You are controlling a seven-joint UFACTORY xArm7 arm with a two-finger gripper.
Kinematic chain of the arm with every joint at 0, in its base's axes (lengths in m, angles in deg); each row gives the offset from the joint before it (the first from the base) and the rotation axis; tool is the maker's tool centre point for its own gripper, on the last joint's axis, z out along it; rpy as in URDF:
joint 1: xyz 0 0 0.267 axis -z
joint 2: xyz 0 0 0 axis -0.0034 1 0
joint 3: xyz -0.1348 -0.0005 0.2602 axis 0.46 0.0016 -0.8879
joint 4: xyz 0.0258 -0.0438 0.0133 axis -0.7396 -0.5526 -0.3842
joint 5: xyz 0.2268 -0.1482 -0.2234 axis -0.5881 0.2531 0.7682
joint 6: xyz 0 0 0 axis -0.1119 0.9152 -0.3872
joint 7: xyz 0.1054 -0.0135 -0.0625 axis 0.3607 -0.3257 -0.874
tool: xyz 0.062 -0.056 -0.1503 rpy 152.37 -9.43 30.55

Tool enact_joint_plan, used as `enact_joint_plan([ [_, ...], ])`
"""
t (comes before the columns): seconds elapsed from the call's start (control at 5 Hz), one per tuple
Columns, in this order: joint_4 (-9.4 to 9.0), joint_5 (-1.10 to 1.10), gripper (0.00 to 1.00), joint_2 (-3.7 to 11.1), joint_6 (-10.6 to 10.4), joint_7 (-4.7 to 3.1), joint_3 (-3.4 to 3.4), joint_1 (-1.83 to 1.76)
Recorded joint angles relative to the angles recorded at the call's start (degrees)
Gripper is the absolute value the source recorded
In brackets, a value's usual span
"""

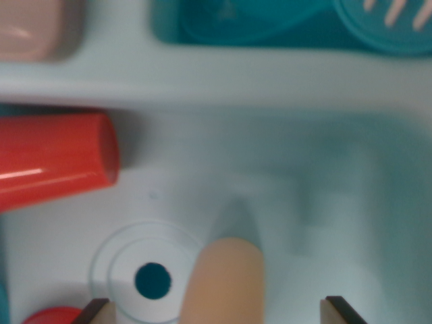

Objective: Pick detergent from the sink

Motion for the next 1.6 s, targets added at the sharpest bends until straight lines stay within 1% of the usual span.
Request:
enact_joint_plan([
  [0.2, 0.00, 0.00, 0.00, 0.00, 0.0, 0.00, 0.00, 0.00],
  [0.4, -0.43, -0.03, 0.00, 0.21, -0.5, -0.34, 0.15, 0.15],
  [1.2, -0.47, -0.03, 0.00, 0.23, -0.6, -0.37, 0.17, 0.16],
  [1.4, -0.47, -0.03, 1.00, 0.23, -0.6, -0.37, 0.17, 0.16],
  [1.6, -0.47, -0.03, 1.00, 0.23, -0.6, -0.37, 0.17, 0.16],
])
